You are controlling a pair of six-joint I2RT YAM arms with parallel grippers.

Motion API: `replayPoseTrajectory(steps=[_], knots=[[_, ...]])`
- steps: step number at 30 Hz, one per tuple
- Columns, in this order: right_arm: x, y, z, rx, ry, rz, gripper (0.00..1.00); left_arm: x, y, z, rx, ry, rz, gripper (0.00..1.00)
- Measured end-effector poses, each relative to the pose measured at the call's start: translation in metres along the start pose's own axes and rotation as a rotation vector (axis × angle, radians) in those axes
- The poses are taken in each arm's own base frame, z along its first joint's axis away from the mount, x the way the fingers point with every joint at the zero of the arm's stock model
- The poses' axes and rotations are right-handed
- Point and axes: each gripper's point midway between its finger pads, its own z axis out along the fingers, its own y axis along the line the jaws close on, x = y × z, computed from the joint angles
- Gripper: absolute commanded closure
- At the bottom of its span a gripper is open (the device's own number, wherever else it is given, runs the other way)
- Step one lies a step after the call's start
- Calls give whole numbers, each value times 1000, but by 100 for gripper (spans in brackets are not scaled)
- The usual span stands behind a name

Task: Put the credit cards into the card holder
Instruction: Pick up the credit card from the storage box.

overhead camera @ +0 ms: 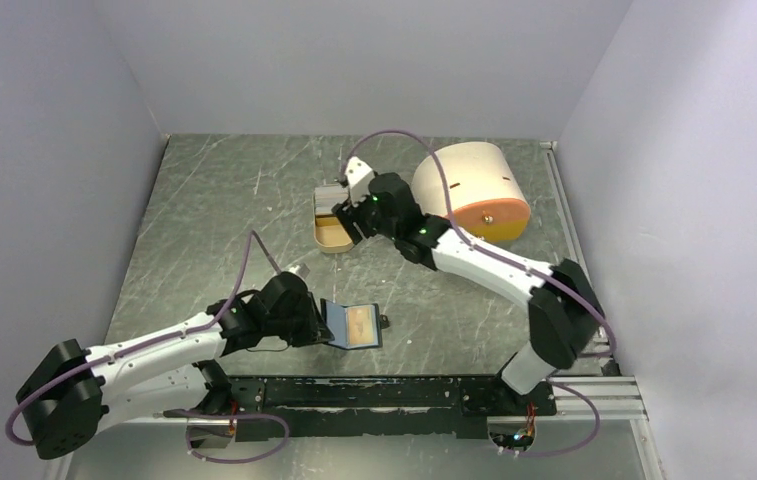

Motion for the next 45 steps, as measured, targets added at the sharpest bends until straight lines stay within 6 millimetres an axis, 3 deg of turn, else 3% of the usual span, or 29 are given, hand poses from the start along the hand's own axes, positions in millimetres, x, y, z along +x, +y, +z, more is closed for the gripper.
replayPoseTrajectory(steps=[10, 16, 21, 32, 39, 45], knots=[[6, 3, 91, -76, 95, -252, 26, 1, 3, 3, -5, 2, -7, 81], [38, 2, 130, -113, 180, -351, 26, -1, -1, 4, 14, -7, -5, 80], [57, 4, 144, -147, 224, -423, 27, -1, -2, 6, 16, -8, -5, 82], [72, -2, 164, -153, 250, -560, 26, 0, 0, 4, 24, -12, -5, 82], [72, -15, 169, -82, 251, -596, 33, 0, 1, 4, 21, -11, -5, 82], [73, -14, 169, -69, 240, -600, 42, 0, 0, 3, 24, -12, -6, 82]])
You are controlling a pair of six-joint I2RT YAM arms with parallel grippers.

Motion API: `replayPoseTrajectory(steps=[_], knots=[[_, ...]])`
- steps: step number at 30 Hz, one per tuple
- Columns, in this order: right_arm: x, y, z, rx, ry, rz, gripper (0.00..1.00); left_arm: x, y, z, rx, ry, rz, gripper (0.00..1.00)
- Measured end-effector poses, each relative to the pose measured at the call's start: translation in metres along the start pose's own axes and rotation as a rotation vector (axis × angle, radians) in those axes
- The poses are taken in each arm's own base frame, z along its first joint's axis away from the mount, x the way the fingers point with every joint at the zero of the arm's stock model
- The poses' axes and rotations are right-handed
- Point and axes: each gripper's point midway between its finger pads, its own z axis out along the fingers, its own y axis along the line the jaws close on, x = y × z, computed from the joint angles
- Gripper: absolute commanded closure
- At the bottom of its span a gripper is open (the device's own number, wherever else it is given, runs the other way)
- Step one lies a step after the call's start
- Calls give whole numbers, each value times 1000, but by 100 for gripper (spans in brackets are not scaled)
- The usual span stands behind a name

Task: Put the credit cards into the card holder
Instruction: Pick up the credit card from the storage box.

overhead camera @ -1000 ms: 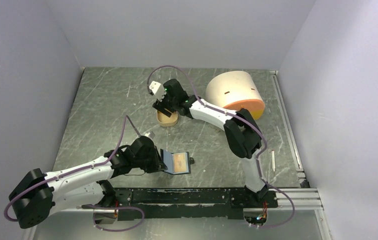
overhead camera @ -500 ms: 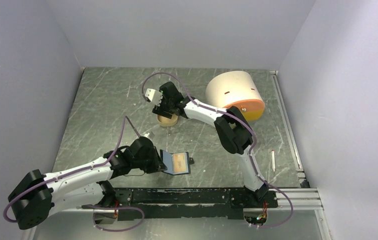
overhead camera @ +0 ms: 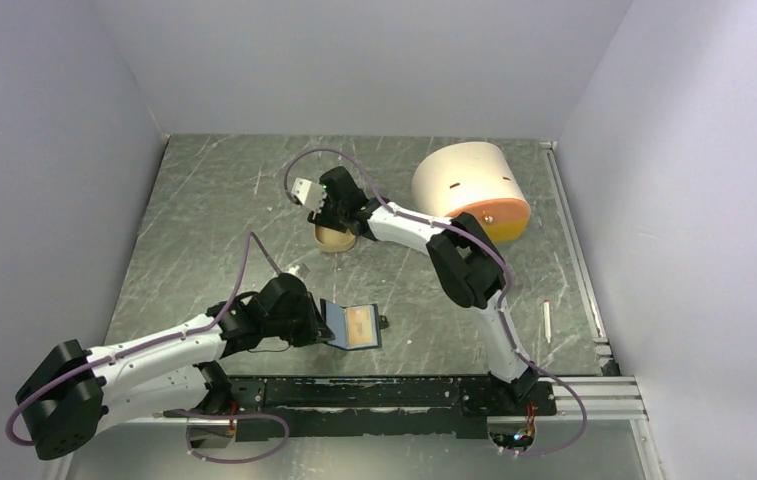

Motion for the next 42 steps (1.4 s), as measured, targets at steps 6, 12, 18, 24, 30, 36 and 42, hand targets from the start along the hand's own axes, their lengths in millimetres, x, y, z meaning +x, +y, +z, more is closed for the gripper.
replayPoseTrajectory(steps=[6, 12, 18, 24, 30, 36, 42], knots=[[-2, -2, -1, 6, -5, 2, 49, 0, -1, -1, 6, -2, -3, 82], [-4, -2, -2, 1, -13, 7, 52, -1, -3, -2, 14, -7, -5, 82], [-5, -2, -3, -3, -16, 5, 52, -1, -3, -2, 13, -6, -5, 82], [-8, -3, -6, -7, -24, 2, 52, -1, -2, -2, 12, -5, -6, 82], [-15, -11, -13, 7, -42, 6, 48, 0, 0, -1, 7, -3, -9, 82], [-15, -11, -14, 3, -45, 2, 52, 0, 0, -1, 7, -3, -9, 82], [-16, -9, -14, -11, -49, -3, 61, 0, -1, -2, 11, -5, -9, 82]])
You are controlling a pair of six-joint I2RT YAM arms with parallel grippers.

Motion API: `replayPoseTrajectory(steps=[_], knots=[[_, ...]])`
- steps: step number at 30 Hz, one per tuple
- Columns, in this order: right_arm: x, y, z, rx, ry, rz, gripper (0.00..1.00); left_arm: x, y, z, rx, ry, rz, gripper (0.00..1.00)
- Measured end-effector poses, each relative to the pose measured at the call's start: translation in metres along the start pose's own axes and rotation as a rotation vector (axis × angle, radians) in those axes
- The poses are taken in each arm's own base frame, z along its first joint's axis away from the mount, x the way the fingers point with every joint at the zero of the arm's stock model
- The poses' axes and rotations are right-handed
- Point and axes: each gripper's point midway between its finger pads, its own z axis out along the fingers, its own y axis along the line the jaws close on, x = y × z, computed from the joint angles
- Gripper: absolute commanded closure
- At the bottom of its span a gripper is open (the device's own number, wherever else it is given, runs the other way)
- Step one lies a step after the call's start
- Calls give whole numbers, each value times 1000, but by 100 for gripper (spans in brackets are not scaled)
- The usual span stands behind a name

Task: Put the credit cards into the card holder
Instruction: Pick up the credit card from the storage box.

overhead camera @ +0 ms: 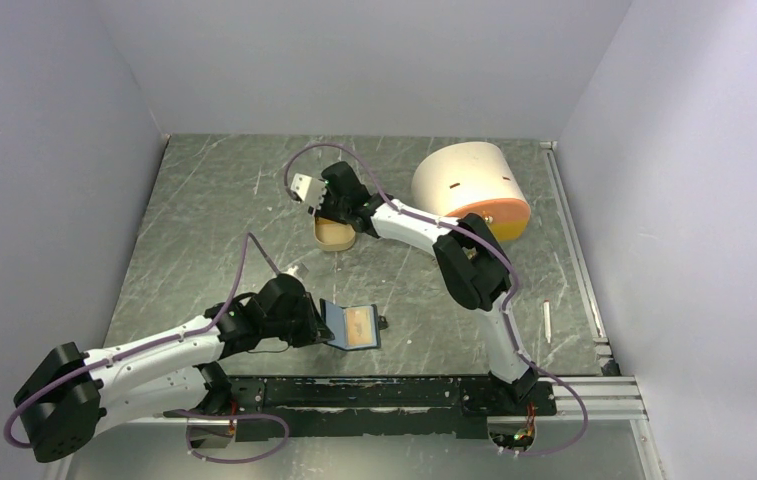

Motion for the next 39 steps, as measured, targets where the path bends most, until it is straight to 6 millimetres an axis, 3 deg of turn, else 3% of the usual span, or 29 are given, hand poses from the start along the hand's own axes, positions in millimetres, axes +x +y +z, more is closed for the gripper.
replayPoseTrajectory(steps=[5, 15, 19, 23, 39], knots=[[0, 2, 0, -12, -4, -7, 43, 0, 0, 0, 0, 0, 0, 82], [4, 2, 2, -16, 8, -43, 31, 0, 0, 0, 0, 0, 0, 82], [9, 1, 6, -3, 28, -53, 33, 0, 0, 0, -1, 0, 1, 82], [13, 0, 7, 10, 44, -62, 41, 0, 1, 0, -3, 1, 1, 82], [10, 0, 7, 13, 38, -58, 54, 1, 2, 0, -7, 3, 0, 82]])
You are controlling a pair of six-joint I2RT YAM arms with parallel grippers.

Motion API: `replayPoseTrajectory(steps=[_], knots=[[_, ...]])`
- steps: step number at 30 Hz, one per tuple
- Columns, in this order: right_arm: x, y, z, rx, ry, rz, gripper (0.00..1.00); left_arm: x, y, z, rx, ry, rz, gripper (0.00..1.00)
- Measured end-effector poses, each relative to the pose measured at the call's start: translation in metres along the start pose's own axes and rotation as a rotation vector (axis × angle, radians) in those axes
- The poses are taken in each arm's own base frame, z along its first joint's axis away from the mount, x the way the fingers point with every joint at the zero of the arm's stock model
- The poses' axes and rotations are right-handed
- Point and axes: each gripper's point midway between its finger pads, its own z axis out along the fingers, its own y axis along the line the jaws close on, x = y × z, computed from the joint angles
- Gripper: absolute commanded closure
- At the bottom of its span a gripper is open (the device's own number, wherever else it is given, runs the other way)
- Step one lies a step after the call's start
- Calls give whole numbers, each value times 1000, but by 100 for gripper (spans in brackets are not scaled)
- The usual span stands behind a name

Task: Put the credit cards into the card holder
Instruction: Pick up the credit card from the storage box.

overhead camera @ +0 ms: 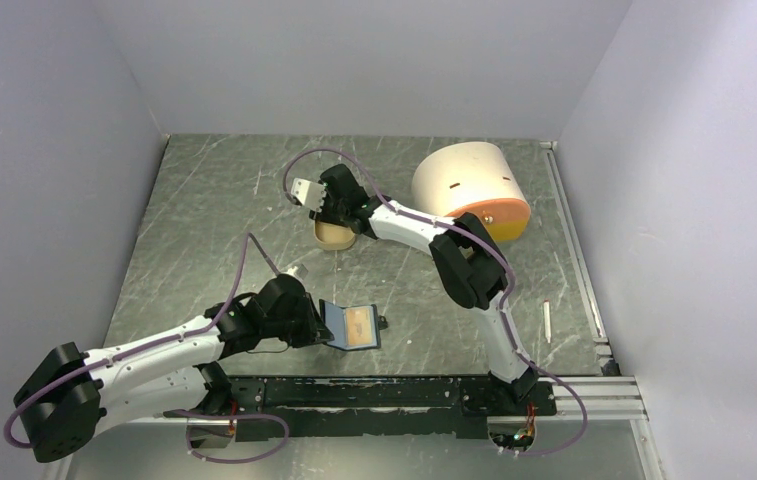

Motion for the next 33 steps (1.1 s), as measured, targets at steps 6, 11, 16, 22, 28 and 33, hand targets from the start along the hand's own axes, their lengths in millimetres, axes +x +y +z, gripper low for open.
replayPoseTrajectory(steps=[6, 11, 16, 22, 28, 33], knots=[[-1, 1, 0, -5, -6, 1, 58, 0, -1, -1, 4, -1, 0, 82], [-2, 2, 0, -11, -12, 2, 63, 0, -1, -1, 7, -3, 0, 82], [-6, 0, -3, -11, -24, 2, 68, -1, -2, -1, 9, -4, 0, 82], [-9, -2, -6, -9, -32, 3, 78, -1, -2, -1, 9, -4, 0, 82], [-9, -1, -6, -19, -35, 0, 95, -1, -2, -1, 9, -4, 0, 82], [-11, 5, -6, -46, -46, 2, 100, -1, -2, -1, 9, -4, 0, 82]])
